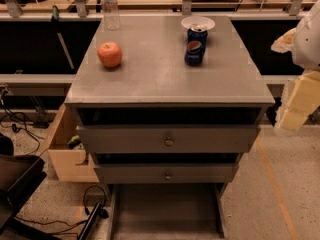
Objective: Close bottom drawer
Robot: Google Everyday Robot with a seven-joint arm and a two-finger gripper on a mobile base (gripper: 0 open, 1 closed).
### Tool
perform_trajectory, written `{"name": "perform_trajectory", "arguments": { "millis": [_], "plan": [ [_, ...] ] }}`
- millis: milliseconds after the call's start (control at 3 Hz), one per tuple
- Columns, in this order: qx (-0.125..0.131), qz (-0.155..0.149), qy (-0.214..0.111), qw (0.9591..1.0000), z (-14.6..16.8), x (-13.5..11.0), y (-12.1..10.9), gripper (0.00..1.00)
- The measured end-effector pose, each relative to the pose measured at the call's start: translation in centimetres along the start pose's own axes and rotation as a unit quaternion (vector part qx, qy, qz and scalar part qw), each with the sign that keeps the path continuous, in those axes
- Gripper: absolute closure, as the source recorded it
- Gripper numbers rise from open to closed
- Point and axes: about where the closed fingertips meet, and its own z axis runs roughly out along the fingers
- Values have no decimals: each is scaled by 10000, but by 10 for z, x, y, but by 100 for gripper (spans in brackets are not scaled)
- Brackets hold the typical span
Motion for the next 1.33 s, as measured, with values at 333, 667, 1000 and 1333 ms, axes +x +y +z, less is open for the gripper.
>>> {"name": "perform_trajectory", "arguments": {
  "millis": [333,667,1000,1333],
  "plan": [
    [1,0,0,10000,0,0,0,0],
    [122,28,116,9999,7,7,3,0],
    [283,1,40,9996,25,22,27,0],
    [313,278,-161,9990,70,53,62,0]
  ]
}}
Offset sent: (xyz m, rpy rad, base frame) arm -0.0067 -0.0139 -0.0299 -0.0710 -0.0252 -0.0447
